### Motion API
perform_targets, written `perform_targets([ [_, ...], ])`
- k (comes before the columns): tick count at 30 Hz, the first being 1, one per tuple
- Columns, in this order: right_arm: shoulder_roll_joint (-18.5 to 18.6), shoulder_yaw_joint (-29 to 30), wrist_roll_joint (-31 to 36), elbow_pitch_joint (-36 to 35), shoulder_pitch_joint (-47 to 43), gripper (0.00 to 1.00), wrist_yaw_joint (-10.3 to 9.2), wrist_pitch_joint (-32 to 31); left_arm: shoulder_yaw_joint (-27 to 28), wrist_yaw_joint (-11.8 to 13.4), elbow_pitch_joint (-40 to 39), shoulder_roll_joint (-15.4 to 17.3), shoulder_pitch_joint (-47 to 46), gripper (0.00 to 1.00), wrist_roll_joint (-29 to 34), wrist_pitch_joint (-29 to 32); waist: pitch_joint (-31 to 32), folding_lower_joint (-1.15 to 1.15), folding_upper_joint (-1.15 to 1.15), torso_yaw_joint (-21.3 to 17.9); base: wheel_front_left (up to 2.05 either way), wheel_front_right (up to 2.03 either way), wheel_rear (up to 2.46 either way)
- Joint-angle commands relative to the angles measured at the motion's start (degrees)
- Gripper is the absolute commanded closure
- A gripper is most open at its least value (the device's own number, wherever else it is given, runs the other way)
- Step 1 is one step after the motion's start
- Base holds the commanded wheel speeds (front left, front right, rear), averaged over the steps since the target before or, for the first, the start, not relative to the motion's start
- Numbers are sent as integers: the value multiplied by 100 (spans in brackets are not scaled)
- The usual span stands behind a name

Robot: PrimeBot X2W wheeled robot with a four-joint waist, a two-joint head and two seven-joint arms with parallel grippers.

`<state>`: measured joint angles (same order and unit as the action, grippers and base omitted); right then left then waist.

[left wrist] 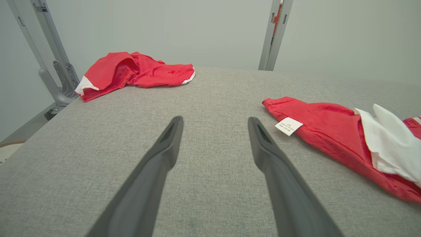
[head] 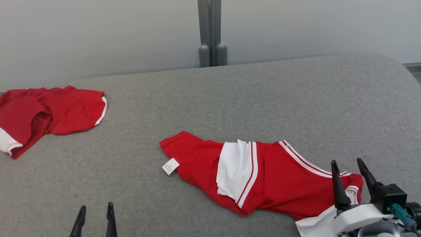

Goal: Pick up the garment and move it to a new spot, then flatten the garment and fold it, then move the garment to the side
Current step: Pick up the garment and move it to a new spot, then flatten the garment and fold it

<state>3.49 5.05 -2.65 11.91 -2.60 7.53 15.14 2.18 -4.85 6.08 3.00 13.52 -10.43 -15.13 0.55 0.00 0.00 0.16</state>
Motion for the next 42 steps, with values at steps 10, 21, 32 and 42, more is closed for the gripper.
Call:
perform_targets([
  [10,-4,-56,-21,10,31,0,-8,1,18,-82,59,-10,-83,0,-68,-2,-34,0,0,3,0,0,0],
  [21,-2,-195,-59,11,227,0,-8,1,-779,-181,6,-10,-723,0,-111,-2,-247,0,0,-218,0,0,0],
  [32,-32,-437,-144,-15,651,0,-8,1,-2732,-270,1571,2,-2845,0,-1076,555,-813,0,0,-928,0,0,0],
  [42,-54,-397,-188,7,672,0,-8,1,-3065,-209,2961,3,-3661,0,-1655,1121,-1020,0,0,-1325,0,0,0],
])
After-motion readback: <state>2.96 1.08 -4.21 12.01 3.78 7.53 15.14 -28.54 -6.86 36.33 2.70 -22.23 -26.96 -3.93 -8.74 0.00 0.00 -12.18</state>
